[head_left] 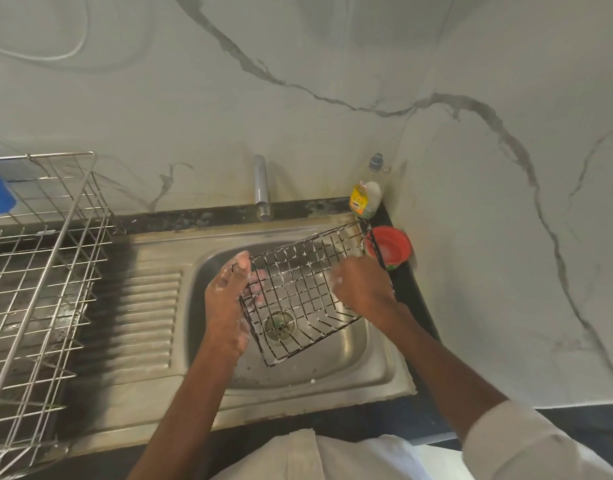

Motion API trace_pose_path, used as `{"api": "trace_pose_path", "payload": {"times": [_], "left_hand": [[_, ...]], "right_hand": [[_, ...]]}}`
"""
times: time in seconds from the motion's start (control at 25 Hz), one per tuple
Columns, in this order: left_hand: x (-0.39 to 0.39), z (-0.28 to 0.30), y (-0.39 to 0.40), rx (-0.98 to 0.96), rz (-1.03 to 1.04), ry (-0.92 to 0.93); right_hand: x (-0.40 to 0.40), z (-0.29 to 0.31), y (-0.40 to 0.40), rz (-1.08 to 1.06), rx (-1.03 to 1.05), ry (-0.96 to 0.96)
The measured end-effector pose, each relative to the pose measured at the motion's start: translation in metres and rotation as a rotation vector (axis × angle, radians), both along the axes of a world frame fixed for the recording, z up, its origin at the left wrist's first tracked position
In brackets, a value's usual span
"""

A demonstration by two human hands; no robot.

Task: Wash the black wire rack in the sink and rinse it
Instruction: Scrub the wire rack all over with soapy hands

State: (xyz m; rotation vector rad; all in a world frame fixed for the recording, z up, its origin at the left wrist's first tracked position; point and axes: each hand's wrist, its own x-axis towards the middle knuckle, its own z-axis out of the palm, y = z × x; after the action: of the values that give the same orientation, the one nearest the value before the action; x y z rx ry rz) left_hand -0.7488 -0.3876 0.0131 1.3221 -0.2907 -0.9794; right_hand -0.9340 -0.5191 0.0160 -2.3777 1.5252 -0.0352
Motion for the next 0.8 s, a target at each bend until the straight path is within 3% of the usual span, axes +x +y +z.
{"api": "trace_pose_path", "payload": {"times": [0.04, 0.12, 0.32, 0.48, 0.56, 0.72, 0.8], "left_hand": [[0.001, -0.001, 0.001, -0.001, 0.009, 0.006], [0.000, -0.006, 0.002, 0.011, 0.019, 0.021], [-0.005, -0.006, 0.002, 0.016, -0.012, 0.024], [-0.002, -0.003, 0.004, 0.017, 0.010, -0.007], [-0.001, 0.000, 0.007, 0.016, 0.012, 0.009], [-0.005, 0.001, 0.011, 0.026, 0.025, 0.054], [-0.009, 0.000, 0.010, 0.035, 0.016, 0.057]], "right_hand": [[-0.006, 0.001, 0.005, 0.024, 0.058, 0.129], [-0.010, 0.002, 0.006, 0.013, 0.050, 0.168], [0.007, 0.017, -0.013, -0.042, -0.327, 0.065], [0.004, 0.009, 0.012, -0.023, -0.182, 0.189], [-0.002, -0.001, 0.019, -0.116, -0.089, 0.082], [0.015, 0.001, 0.015, -0.408, -0.078, -0.430], [0.047, 0.005, 0.021, -0.429, -0.013, -0.534]]}}
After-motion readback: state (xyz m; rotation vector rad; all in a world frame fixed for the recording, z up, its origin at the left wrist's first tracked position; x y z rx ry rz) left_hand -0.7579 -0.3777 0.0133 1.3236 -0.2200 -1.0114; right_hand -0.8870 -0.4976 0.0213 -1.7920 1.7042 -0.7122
